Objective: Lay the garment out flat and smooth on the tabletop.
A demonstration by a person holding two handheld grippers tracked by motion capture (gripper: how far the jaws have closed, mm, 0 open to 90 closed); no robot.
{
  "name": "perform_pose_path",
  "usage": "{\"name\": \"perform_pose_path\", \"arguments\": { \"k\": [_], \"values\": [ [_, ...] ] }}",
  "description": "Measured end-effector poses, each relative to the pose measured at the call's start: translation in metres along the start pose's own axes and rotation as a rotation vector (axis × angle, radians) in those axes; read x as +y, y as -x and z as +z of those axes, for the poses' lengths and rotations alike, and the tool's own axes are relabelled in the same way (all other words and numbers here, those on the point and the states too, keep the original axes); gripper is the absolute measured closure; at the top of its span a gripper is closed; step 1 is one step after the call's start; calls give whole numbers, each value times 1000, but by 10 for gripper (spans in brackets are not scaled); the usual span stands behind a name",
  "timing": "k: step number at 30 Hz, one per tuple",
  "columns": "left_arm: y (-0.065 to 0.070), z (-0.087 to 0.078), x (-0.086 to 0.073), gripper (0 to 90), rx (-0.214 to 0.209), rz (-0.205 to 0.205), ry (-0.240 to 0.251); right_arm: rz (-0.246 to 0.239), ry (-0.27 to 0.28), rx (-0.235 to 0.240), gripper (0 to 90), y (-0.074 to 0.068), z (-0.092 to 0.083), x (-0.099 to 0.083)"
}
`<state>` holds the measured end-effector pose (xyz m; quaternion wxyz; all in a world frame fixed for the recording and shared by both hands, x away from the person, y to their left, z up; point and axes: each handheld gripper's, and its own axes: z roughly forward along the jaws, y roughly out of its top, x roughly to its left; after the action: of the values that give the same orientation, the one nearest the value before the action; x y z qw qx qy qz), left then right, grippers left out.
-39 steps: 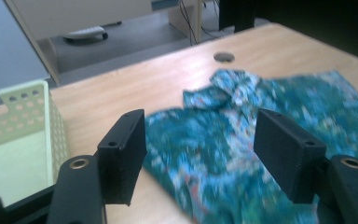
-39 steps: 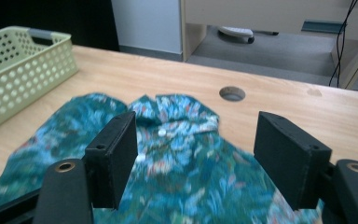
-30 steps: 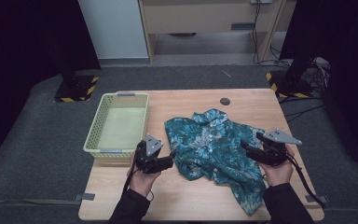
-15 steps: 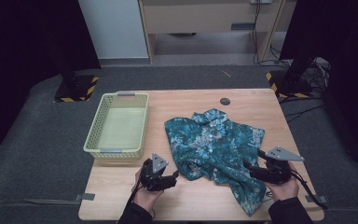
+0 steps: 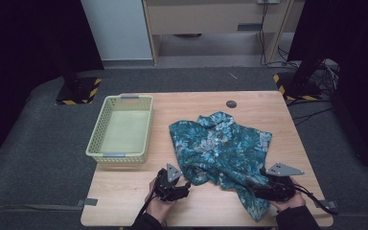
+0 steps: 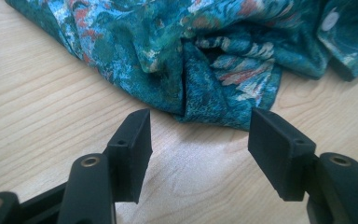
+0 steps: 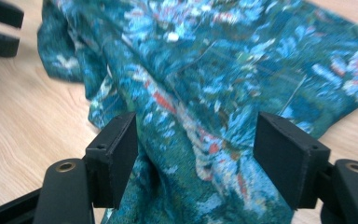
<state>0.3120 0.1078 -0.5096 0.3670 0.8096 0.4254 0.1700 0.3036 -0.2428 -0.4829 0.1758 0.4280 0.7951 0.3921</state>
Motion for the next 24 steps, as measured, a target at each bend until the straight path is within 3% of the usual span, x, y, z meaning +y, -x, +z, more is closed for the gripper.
{"name": "perform_pose_path", "arguments": {
  "k": [7,15,19,22,23,24],
  "values": [
    [1,12,1,393,-24,-55,-5,-39,-60,-22,313,-2,8,-4],
    [6,21,2,467,-20,-49,-7,-12,-92,-19,335,8,12,-10],
    [6,25,2,540,-4,-45,-20,-34,-122,-10,351,6,17,-12],
    [6,26,1,624,3,-36,-27,-54,-156,-2,406,4,22,-13],
    [7,26,1,656,7,-32,-26,-57,-161,-1,452,4,22,-14],
    [7,26,1,714,13,-29,-26,-67,-177,16,564,3,24,-14]
  ]
}}
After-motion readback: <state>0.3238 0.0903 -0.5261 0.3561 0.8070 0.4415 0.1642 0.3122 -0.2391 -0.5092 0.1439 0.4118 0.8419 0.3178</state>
